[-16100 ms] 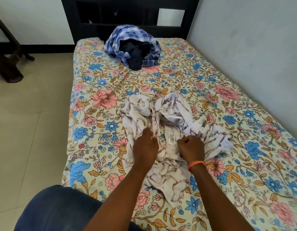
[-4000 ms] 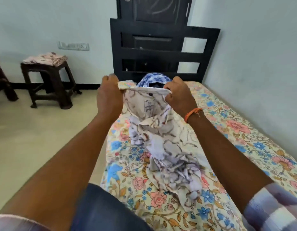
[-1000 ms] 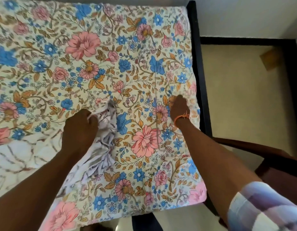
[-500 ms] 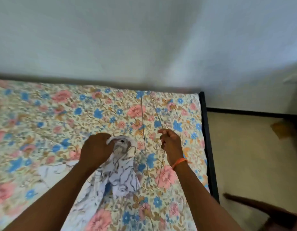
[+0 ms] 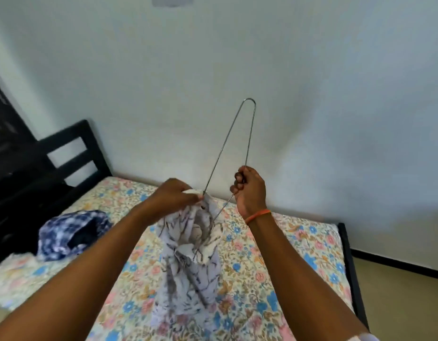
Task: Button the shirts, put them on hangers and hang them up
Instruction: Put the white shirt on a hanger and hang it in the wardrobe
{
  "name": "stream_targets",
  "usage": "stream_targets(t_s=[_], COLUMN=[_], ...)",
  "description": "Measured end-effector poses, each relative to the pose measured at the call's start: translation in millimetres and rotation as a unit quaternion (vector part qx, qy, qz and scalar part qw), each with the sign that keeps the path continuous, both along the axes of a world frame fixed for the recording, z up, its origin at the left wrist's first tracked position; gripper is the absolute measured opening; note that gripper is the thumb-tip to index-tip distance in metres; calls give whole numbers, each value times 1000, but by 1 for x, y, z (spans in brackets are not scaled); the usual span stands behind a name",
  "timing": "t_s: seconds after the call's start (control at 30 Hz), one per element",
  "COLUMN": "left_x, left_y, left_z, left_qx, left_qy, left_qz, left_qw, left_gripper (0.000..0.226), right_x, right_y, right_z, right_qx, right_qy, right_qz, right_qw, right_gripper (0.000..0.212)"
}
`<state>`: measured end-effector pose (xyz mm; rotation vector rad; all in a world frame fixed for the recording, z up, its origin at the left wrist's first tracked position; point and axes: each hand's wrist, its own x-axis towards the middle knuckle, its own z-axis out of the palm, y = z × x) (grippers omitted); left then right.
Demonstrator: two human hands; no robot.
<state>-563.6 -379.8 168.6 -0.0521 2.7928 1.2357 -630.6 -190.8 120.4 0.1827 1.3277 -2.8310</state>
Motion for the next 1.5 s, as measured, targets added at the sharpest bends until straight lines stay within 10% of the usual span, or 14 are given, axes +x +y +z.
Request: stream_targets(t_s=[0.47,0.8,1.27,1.5], left_x=[54,46,13,-4], left_y=[-129,-131,-101,-75], left_z=[112,105,101,101], left_qx=[363,317,314,74], left_qy=[-67,-151,-164,83], left_qz=[135,119,104,67], left_qw=[919,929,929,992], left_gripper=[44,98,60,19], right_x=[75,78,53,29], right_y=[-90,-64,-21,1], right_z=[16,18,10,2], right_qx=[369,403,509,577], right_qy=[196,188,263,273], right_qz=[145,193,125,40], right_qw=[897,875,810,769], right_gripper=[25,23,27,36])
